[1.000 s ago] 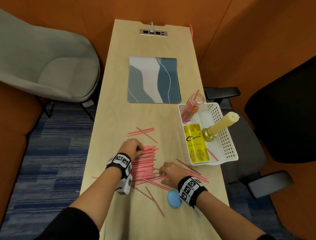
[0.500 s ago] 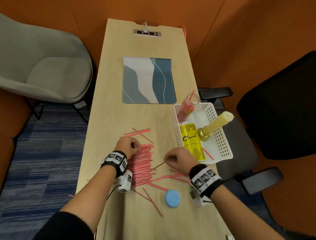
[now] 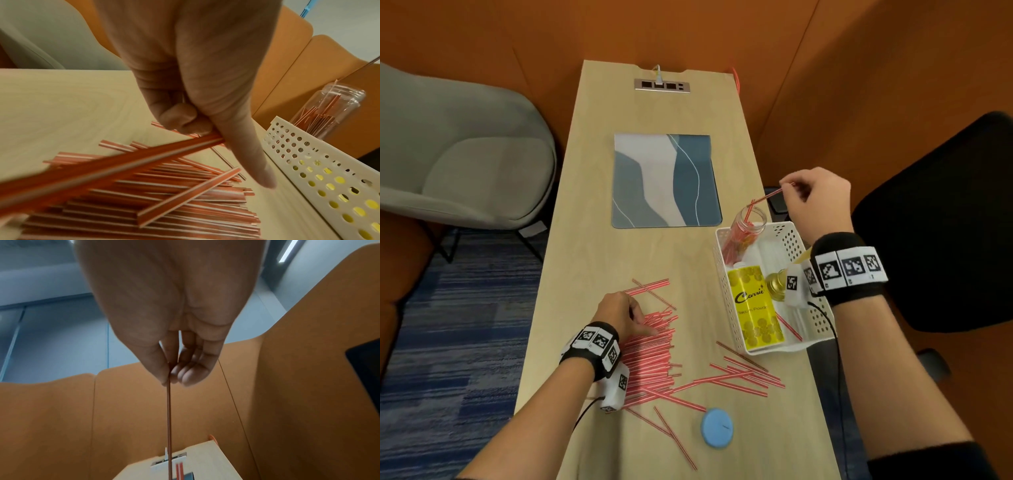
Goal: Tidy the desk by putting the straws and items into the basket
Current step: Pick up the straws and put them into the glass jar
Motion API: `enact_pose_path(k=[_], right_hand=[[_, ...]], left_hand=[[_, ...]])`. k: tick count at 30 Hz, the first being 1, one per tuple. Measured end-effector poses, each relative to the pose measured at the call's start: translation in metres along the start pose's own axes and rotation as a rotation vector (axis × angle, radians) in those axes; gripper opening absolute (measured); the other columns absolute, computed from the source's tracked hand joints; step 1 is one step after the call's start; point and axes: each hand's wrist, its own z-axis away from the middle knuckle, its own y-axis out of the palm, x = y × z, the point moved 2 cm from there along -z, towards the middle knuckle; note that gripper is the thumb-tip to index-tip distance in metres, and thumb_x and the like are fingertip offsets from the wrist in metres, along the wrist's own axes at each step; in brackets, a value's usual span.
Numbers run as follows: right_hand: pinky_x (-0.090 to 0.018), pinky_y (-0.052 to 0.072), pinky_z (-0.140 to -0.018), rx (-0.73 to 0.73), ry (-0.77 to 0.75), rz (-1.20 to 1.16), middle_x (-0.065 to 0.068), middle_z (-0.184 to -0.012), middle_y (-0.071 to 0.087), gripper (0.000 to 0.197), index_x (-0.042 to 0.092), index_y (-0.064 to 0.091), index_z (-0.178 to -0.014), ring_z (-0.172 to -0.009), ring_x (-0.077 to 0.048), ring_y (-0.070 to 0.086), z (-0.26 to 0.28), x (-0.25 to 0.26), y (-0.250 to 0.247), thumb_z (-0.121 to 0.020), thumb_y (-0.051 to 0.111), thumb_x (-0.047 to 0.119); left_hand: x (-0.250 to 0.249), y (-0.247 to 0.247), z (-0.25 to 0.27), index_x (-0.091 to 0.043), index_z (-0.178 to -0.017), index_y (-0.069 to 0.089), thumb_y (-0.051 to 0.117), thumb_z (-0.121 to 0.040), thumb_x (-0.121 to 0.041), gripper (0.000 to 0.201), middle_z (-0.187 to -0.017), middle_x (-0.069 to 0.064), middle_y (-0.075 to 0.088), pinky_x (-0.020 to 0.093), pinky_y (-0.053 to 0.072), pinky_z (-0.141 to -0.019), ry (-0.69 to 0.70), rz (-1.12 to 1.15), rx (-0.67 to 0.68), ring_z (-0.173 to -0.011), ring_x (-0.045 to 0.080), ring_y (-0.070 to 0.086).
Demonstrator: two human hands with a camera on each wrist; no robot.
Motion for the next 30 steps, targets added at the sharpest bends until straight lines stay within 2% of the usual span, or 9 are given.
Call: enact_pose_path(k=[3,6,9,13,17,19,22,26,30], right_hand=[[-0.011,0.043,-0.065,0.141,0.026,0.085,0.003,-0.090,0.064,0.015,0.016,0.074,-0.101,-0.070,-0.002,0.055,-0.010,-0.012,0.018,-0.093,0.061,0.017],[-0.027,0.050,-0.074,0.233,0.011,0.117,0.004,-0.090,0.060,0.022,0.021,0.069,-0.112,-0.075,-0.009,0.054,-0.009,-0.021,0.034,-0.091,0.065,0.026],[-0.028,0.045,-0.075,0.194,0.029,0.073,0.004,-0.090,0.058,0.029,0.023,0.064,-0.119,-0.078,-0.012,0.053,0.000,-0.028,0.038,-0.090,0.065,0.028],[-0.027,0.050,-0.071,0.148,0.078,-0.083,0.010,-0.080,0.060,0.015,0.026,0.068,-0.104,-0.069,-0.007,0.054,0.036,-0.026,0.040,-0.090,0.064,0.023],[-0.025,0.045,-0.063,0.497,0.103,-0.234,0.012,-0.065,0.059,0.010,0.024,0.072,-0.089,-0.056,0.000,0.051,0.110,-0.020,0.074,-0.088,0.064,0.018],[-0.028,0.050,-0.068,0.780,0.089,-0.219,0.010,-0.070,0.062,0.010,0.023,0.072,-0.090,-0.060,-0.001,0.052,0.153,-0.018,0.101,-0.087,0.063,0.021],[-0.028,0.051,-0.083,1.041,0.043,-0.136,0.005,-0.090,0.063,0.019,0.022,0.071,-0.103,-0.086,-0.012,0.060,0.203,-0.018,0.133,-0.085,0.066,0.023],[-0.037,0.048,-0.094,1.129,-0.030,0.029,-0.005,-0.121,0.052,0.040,0.023,0.062,-0.119,-0.110,-0.026,0.055,0.243,-0.025,0.160,-0.080,0.071,0.019],[-0.038,0.050,-0.090,1.098,-0.022,0.023,-0.006,-0.125,0.045,0.040,0.022,0.062,-0.116,-0.109,-0.030,0.055,0.258,-0.037,0.174,-0.080,0.067,0.005]], left_hand=[[0.001,0.000,-0.002,-0.016,-0.055,0.066,0.097,-0.042,-0.044,0.044,-0.058,-0.006,0.067,0.015,0.045,-0.057,0.014,0.016,-0.011,-0.057,0.005,0.061],[-0.009,-0.003,-0.003,-0.016,-0.056,0.069,0.097,-0.046,-0.038,0.037,-0.060,-0.005,0.069,0.019,0.052,-0.063,0.078,0.043,-0.004,-0.058,0.005,0.064],[-0.033,-0.014,-0.002,-0.017,-0.059,0.073,0.094,-0.060,-0.026,0.023,-0.061,-0.006,0.070,0.024,0.057,-0.066,0.207,0.103,-0.022,-0.056,0.004,0.064],[-0.081,-0.038,-0.008,-0.019,-0.063,0.074,0.087,-0.071,-0.021,0.016,-0.059,-0.003,0.069,0.039,0.059,-0.064,0.356,0.174,-0.087,-0.052,0.014,0.061],[-0.146,-0.068,-0.014,-0.021,-0.071,0.076,0.085,-0.074,-0.026,0.011,-0.069,-0.005,0.072,0.028,0.056,-0.064,0.532,0.235,-0.217,-0.062,0.011,0.065],[-0.183,-0.079,-0.017,-0.019,-0.076,0.076,0.084,-0.075,-0.025,0.010,-0.073,-0.005,0.073,0.025,0.055,-0.066,0.612,0.279,-0.243,-0.065,0.009,0.065],[-0.234,-0.084,-0.025,-0.026,-0.076,0.075,0.083,-0.076,-0.026,0.008,-0.072,-0.007,0.073,0.025,0.054,-0.065,0.707,0.326,-0.236,-0.065,0.010,0.066],[-0.278,-0.076,-0.037,-0.018,-0.081,0.077,0.082,-0.078,-0.028,0.012,-0.076,-0.005,0.074,0.027,0.058,-0.068,0.792,0.317,-0.250,-0.069,0.013,0.069],[-0.287,-0.058,-0.053,-0.015,-0.081,0.078,0.083,-0.078,-0.028,0.014,-0.074,-0.005,0.074,0.025,0.058,-0.068,0.777,0.254,-0.231,-0.067,0.011,0.069]])
